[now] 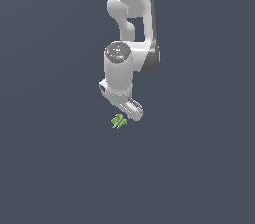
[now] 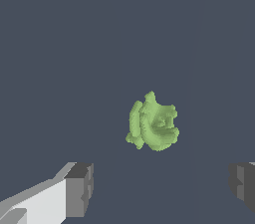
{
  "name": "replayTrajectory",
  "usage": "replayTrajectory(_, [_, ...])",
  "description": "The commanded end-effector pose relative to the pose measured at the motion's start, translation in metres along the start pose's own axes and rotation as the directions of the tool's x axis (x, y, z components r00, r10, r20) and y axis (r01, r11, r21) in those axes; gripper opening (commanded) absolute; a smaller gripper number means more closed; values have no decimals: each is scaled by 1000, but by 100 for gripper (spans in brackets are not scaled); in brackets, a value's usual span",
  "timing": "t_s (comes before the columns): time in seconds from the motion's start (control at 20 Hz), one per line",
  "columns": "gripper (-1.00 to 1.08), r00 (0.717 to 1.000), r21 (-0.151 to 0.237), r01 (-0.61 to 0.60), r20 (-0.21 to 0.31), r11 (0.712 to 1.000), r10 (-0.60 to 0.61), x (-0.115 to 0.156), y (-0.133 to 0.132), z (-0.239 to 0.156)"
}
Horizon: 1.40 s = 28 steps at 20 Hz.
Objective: Pick up the object and move it to a goal position.
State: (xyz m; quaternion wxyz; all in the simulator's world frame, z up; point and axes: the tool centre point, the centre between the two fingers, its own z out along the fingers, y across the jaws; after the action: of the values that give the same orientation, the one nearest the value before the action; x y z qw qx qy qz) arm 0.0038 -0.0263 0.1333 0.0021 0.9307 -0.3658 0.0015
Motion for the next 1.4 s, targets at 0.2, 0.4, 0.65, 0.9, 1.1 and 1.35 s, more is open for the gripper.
replayTrajectory(0.2, [100,981,2,-193,4,981,193,1,1,14])
replayTrajectory(0.4, [100,952,1,-307,6,952,307,2,2,23])
replayTrajectory(0.65, [100,906,1,-423,6,906,423,3,4,32])
replayTrajectory(0.9, [100,866,0,-500,6,866,500,4,5,38])
replayTrajectory(1.1, [100,844,0,-536,5,844,536,4,6,41])
replayTrajectory(1.35, [100,834,0,-552,5,834,552,4,6,42])
